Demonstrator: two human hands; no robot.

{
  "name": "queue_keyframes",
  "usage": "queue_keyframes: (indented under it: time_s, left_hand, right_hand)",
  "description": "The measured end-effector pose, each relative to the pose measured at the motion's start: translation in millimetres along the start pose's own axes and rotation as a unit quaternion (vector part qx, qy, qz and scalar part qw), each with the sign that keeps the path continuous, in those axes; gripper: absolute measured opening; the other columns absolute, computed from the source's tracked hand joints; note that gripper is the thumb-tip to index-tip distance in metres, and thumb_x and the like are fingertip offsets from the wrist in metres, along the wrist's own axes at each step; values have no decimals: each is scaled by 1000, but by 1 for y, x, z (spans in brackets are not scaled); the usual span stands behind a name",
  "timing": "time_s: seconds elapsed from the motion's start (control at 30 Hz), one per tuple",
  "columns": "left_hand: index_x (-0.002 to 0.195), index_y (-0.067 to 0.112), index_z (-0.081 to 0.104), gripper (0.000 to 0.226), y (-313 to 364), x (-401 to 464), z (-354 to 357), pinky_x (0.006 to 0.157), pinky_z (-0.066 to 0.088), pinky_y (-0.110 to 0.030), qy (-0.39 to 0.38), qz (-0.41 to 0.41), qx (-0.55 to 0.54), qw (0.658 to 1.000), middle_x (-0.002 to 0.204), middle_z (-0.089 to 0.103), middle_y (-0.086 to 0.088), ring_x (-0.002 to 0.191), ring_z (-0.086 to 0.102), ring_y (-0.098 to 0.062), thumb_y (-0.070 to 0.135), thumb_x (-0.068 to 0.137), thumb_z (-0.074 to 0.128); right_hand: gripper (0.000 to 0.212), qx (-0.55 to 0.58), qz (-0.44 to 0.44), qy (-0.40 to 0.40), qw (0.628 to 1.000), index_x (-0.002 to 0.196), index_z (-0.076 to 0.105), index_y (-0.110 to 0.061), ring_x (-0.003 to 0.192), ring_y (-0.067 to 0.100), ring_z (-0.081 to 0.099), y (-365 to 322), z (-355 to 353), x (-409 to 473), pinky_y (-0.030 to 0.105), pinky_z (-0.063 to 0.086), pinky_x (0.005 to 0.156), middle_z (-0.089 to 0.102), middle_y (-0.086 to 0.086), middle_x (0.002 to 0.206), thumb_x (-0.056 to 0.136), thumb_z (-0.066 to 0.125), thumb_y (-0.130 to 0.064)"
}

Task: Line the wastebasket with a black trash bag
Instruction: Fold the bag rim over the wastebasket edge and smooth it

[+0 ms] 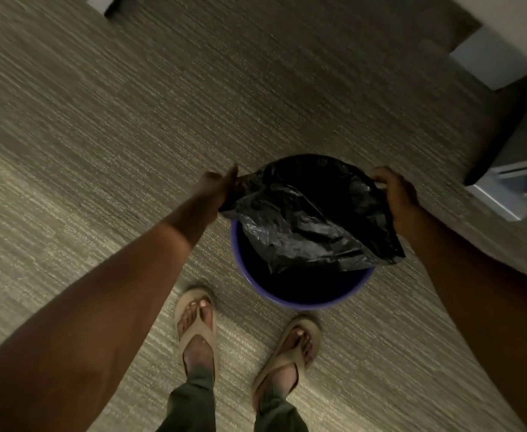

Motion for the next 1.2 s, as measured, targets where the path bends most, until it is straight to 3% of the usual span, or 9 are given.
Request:
queue_keyframes:
  time_s: [0.07, 0.17, 0.23, 0.3, 0.43, 0.57, 0.83, 1.0, 1.2]
  left_hand:
    - [150, 20, 42, 77, -1, -17, -14, 109, 47, -49, 70, 40, -77, 994, 158, 35, -14, 139, 46, -36, 68, 92, 57]
    - [148, 20, 47, 65, 19, -65, -33, 111, 43, -44, 163, 312, 37, 935, 152, 45, -9, 138, 46, -28, 60, 97, 55]
    - [146, 19, 53, 61, 29, -105, -22, 110, 40, -42, 104, 478, 134, 862, 145, 57, -7, 138, 47, -28, 57, 98, 52]
    - [145, 14, 57, 66, 24, -131, -2, 111, 39, -46, 45, 542, 232, 806, 140, 64, -9, 137, 50, -34, 57, 95, 56]
    - [147, 14, 56, 80, -5, -152, 16, 109, 37, -53, 23, 498, 381, 779, 125, 68, -10, 125, 54, -39, 52, 79, 76]
    - [104, 18, 76, 39, -37, -172, 9, 100, 46, -52, 39, 547, 382, 744, 113, 70, -10, 114, 62, -40, 29, 68, 85]
    - [98, 25, 78, 36, -103, -172, 18, 108, 46, -55, -34, 496, 517, 697, 101, 71, -3, 105, 66, -28, 19, 63, 85]
    - [112, 27, 74, 37, -120, -158, 19, 118, 33, -55, -45, 465, 562, 682, 123, 67, -4, 122, 58, -27, 20, 76, 72]
    - [151, 22, 48, 64, -130, -145, 24, 127, 21, -51, -63, 446, 576, 682, 153, 49, -8, 143, 42, -28, 23, 88, 59]
  right_hand:
    - [28, 35, -61, 14, 997, 96, 72, -23, 103, 33, 64, -1, -9, -9, 42, 47, 86, 67, 13, 116, 91, 65, -50]
    - [48, -157, -306, 176, 922, 116, 69, -12, 120, 30, 60, -11, -38, -49, 37, 46, 95, 68, 11, 125, 94, 59, -54]
    - [42, -235, -484, 173, 825, 118, 70, -13, 120, 26, 59, -15, -34, -94, 39, 46, 100, 69, 8, 122, 96, 64, -48]
    - [41, -291, -561, 92, 770, 116, 72, -11, 115, 24, 60, -2, -19, -124, 35, 45, 96, 69, 7, 114, 91, 73, -44]
    - [34, -395, -522, 32, 756, 106, 76, -5, 100, 40, 69, 43, -4, -146, 52, 54, 83, 73, 12, 94, 77, 78, -21]
    - [31, -400, -509, 44, 761, 97, 78, -8, 89, 37, 71, 79, -27, -150, 55, 54, 75, 74, 6, 87, 68, 83, 4]
    - [12, -452, -542, 43, 707, 95, 78, -7, 80, 32, 73, 142, -37, -159, 44, 57, 74, 75, 8, 92, 83, 78, -4]
    - [32, -470, -572, 4, 673, 94, 81, -8, 81, 34, 72, 161, -24, -156, 41, 57, 79, 76, 11, 94, 66, 87, 7]
    - [49, -510, -534, -32, 674, 114, 77, -13, 102, 30, 74, 167, -10, -147, 50, 56, 91, 76, 8, 114, 70, 82, 7]
Point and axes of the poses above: each hand's wrist, its own x-axis towards the middle knuckle, its own z-axis out of the palm, y = z × x, the point moved 6 cm from there along x, towards the middle knuckle
